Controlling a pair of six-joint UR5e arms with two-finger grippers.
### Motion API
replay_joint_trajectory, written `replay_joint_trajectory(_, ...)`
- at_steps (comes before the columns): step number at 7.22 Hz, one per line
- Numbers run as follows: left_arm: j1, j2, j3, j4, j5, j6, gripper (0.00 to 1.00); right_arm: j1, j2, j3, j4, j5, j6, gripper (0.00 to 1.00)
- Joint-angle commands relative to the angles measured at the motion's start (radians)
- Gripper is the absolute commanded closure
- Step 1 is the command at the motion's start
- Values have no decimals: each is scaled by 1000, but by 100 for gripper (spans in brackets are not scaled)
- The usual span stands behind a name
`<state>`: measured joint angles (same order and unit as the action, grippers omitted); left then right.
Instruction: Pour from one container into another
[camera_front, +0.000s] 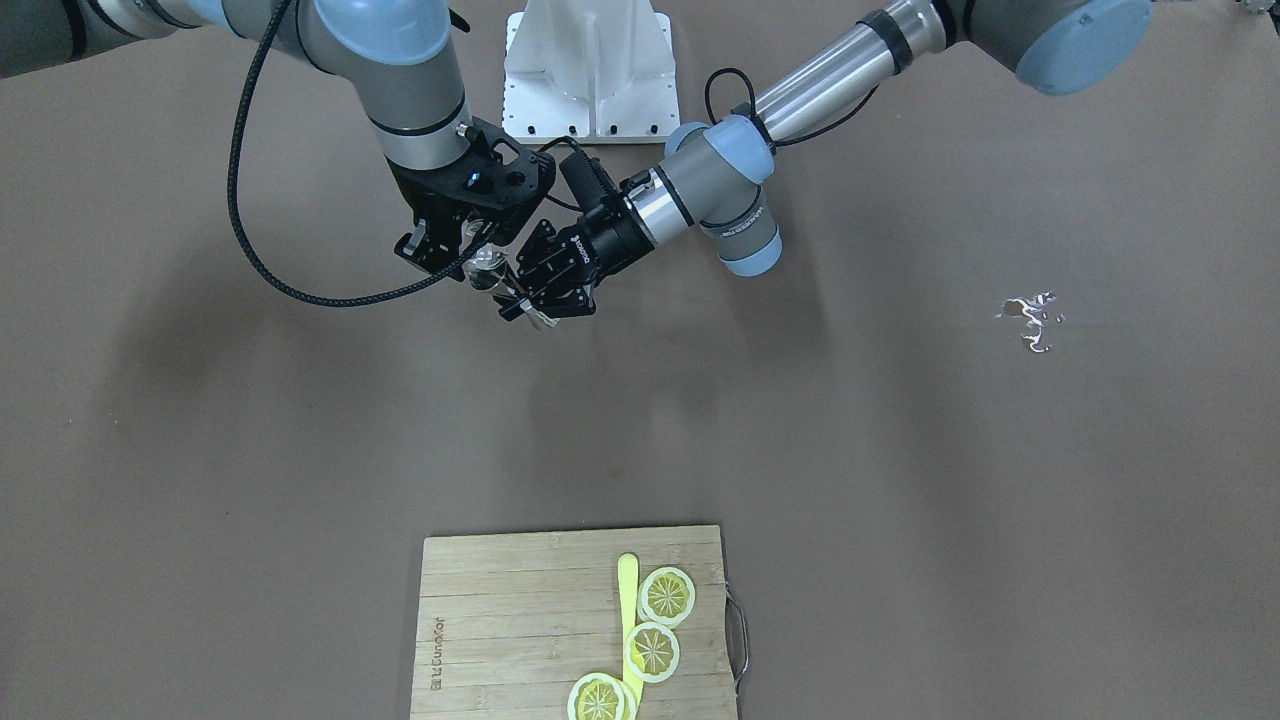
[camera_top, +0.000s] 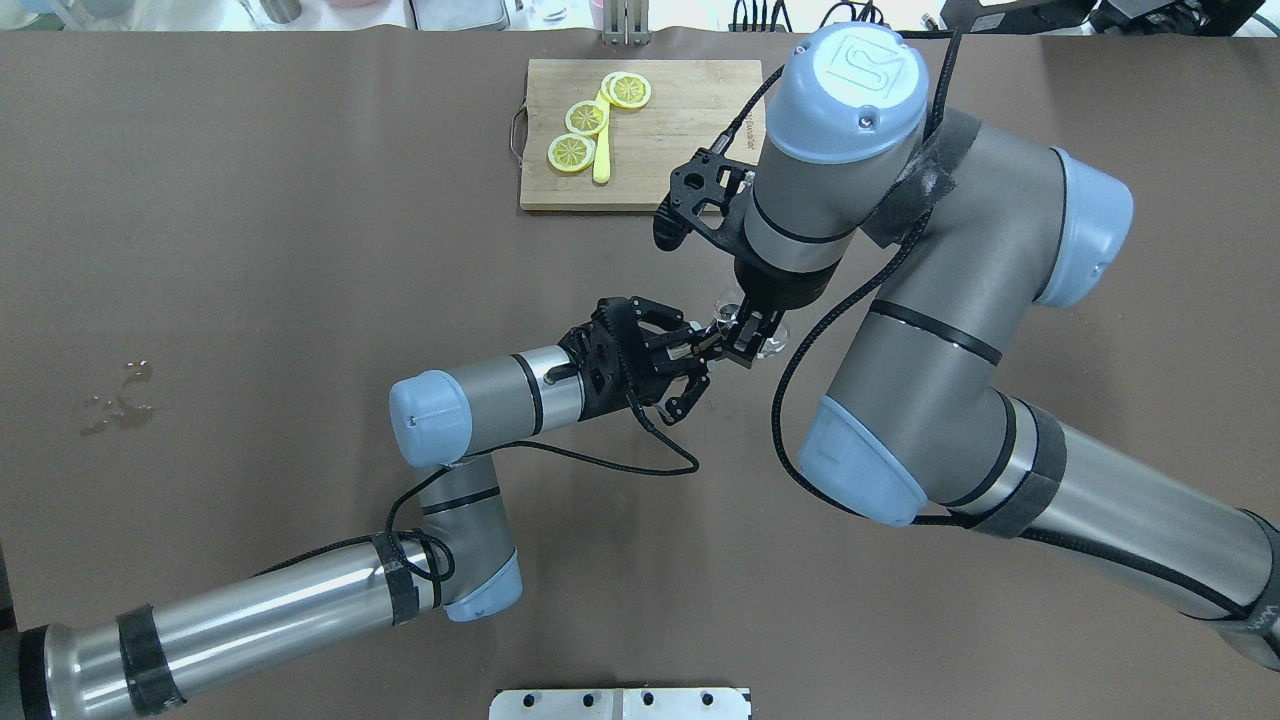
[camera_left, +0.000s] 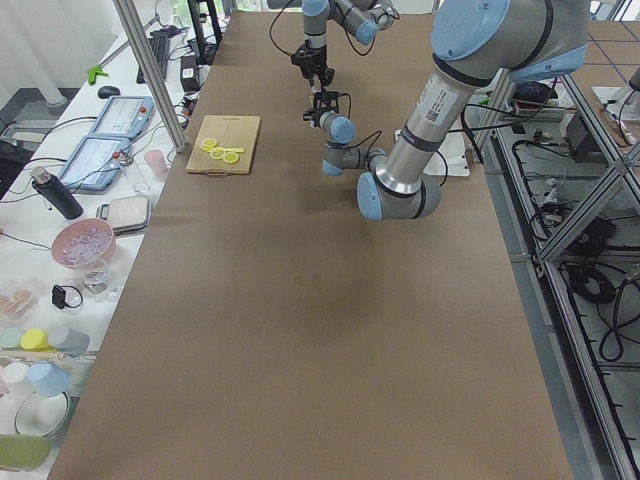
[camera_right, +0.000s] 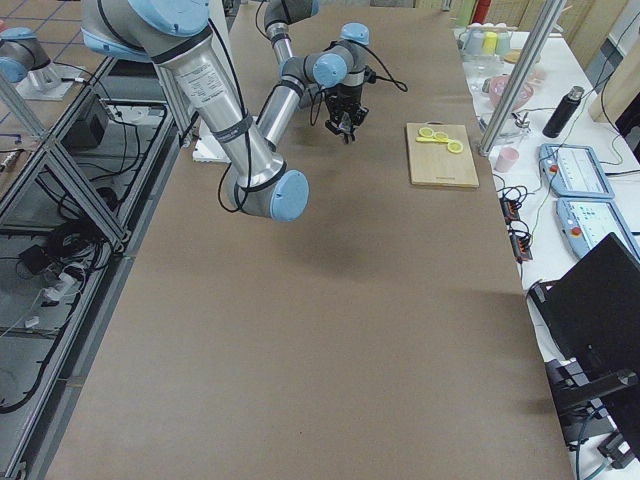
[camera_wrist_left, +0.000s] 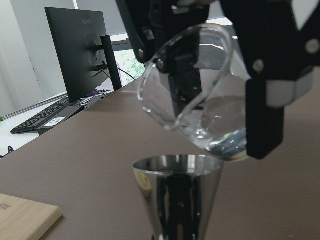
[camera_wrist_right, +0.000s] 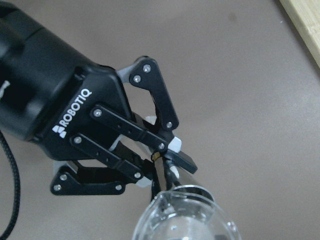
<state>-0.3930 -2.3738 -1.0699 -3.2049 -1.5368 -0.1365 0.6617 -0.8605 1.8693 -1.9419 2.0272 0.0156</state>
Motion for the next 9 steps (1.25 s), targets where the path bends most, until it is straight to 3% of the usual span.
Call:
replay_joint_trajectory(1,-1,4,-8,-1,-3,0,100,13,3,8,-41,-1,-25,100)
replay_joint_trajectory(3,-4,48,-24,-39,-13,0,100,13,-3,69,-110,-1,-25,100)
replay_joint_trajectory(9,-3,67,-59,-38,-13,0,100,12,5,56,-114,-9,-29,100)
